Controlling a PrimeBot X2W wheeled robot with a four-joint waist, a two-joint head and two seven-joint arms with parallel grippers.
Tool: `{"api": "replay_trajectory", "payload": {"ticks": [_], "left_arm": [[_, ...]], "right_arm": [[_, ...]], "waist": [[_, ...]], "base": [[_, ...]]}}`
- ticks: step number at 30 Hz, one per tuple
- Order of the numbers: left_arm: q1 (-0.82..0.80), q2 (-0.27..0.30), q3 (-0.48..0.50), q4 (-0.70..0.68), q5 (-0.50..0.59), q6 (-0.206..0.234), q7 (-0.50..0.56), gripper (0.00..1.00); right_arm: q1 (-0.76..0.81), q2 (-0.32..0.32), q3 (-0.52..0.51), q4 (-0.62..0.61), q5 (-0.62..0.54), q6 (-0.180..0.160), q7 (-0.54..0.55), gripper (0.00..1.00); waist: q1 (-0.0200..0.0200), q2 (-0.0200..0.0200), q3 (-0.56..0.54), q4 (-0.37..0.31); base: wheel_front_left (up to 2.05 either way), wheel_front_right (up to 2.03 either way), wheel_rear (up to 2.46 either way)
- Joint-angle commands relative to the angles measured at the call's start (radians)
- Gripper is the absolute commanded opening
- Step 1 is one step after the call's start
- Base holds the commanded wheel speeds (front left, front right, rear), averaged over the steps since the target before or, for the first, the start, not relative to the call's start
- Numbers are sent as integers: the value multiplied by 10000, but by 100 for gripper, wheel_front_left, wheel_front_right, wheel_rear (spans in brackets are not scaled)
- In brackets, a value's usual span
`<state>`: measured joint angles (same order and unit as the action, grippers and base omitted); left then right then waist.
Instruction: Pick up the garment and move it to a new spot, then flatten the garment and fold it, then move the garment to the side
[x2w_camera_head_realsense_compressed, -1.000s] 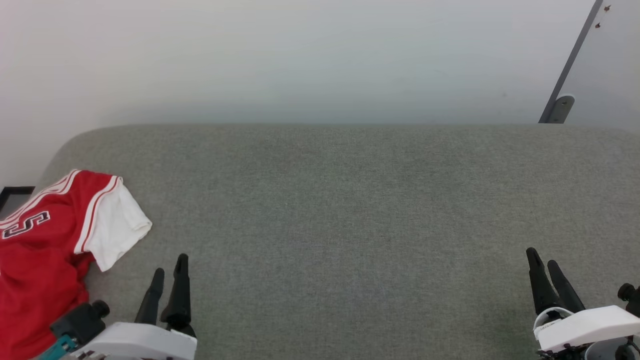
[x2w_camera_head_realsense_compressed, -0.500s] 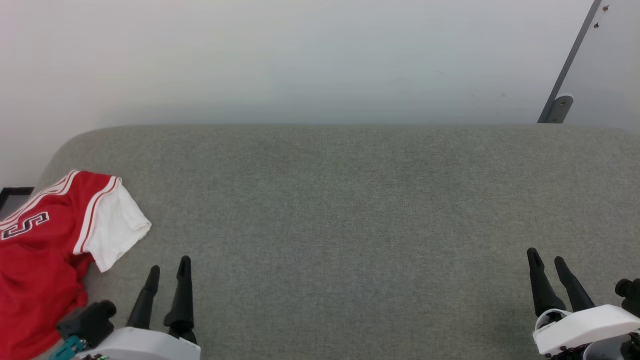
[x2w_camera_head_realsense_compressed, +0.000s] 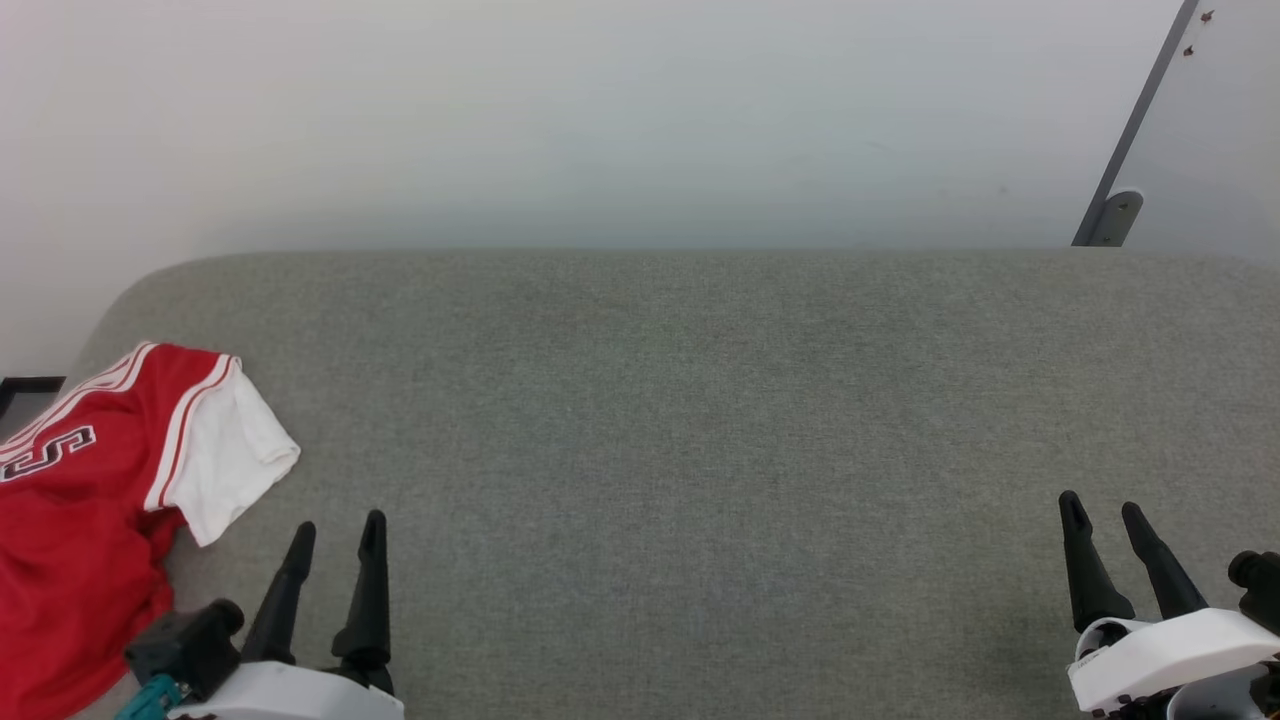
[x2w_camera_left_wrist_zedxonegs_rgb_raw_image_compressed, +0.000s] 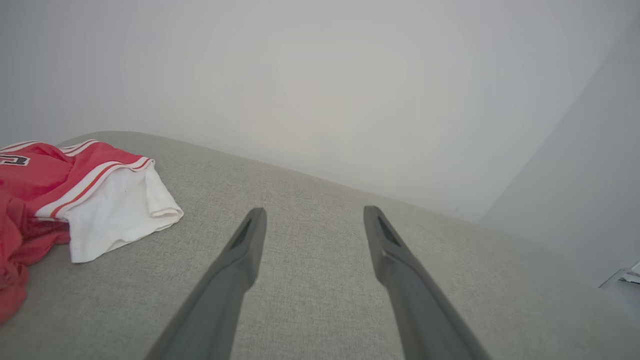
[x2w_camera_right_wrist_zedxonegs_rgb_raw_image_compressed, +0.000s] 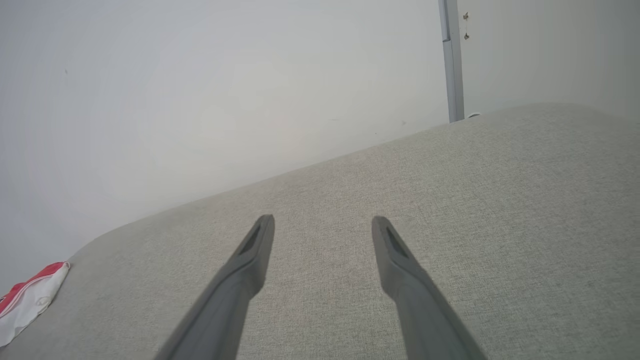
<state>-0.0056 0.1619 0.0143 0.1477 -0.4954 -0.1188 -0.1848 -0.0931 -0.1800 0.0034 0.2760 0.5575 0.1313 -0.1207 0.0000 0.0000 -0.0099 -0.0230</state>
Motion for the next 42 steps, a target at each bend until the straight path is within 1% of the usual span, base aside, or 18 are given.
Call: {"api": "replay_trajectory", "payload": {"ticks": [1, 31, 39, 42], "left_arm": [[14, 70, 5, -117, 292, -65, -89, 100], [264, 309, -203, -446, 2412, -126, -665, 100], [323, 370, -261, -497, 2835, -131, -810, 100], [344, 363, -247, -494, 2821, -130, -816, 100]], "right_arm": [[-8, -74, -55, -101, -258, -7, -75, 100], [170, -111, -250, -338, -2602, -9, -522, 100], [205, -124, -294, -382, -3173, -10, -605, 100], [204, -127, -297, -378, -3157, -10, -610, 100]], "waist": [[0, 0, -1, -5], [0, 0, -2, -103], [0, 0, -18, -118], [0, 0, -20, -122]], "base": [[0, 0, 0], [0, 0, 0], [0, 0, 0], [0, 0, 0]]}}
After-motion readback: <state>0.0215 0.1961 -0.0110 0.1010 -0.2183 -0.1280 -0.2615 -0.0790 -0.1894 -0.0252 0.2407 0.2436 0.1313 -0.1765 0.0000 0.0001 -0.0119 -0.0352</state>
